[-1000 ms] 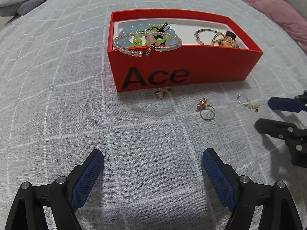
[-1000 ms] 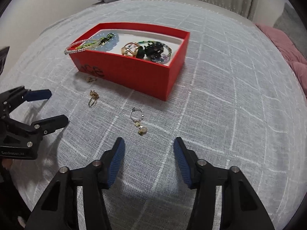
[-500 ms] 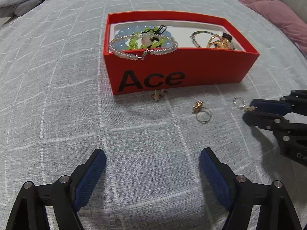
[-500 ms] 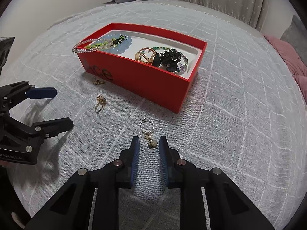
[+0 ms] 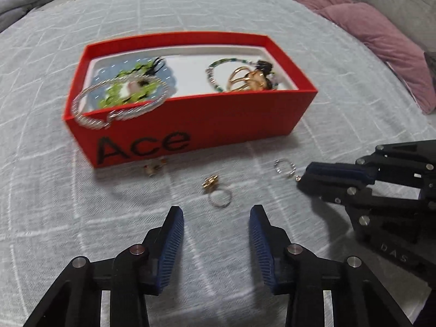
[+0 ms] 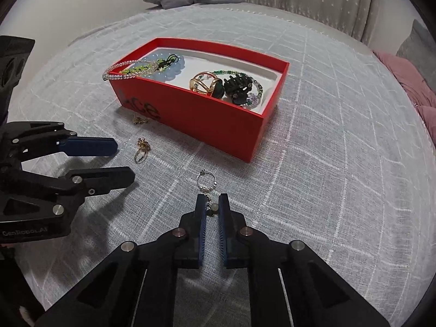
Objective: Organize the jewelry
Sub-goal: 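Grasp the silver charm earring with the right tool while the left grasps the gold ring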
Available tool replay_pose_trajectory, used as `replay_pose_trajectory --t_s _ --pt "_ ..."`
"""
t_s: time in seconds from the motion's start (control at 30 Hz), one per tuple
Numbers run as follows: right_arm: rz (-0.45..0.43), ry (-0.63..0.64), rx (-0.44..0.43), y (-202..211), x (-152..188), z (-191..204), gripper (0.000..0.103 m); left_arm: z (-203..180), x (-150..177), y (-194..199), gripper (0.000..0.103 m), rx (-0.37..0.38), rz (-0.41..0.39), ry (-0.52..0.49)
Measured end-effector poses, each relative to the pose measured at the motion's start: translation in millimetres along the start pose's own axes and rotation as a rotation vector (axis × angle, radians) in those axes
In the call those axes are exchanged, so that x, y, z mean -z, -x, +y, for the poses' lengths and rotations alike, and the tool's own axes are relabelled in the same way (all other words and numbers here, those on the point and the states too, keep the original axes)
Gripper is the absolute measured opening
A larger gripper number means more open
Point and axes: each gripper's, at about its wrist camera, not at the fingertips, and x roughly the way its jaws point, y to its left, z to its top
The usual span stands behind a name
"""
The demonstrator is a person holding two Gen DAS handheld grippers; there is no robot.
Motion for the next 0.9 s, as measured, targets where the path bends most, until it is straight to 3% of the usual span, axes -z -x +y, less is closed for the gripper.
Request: replay_pose_trajectory --t_s 0.33,0.7,0.9 --pt "0.007 -0.023 0.014 7 9 -10 0.009 -11 -14 -17 0.038 -0.043 -0.011 -0.016" --pt "0.007 -0.035 0.023 19 19 -21 0.009 -24 -25 -31 0.004 -0.075 -0.018 -0.024" --pt "0.006 -0.048 0.027 21 20 -25 0.009 -16 -20 -24 0.000 -0.078 -0.027 -0.007"
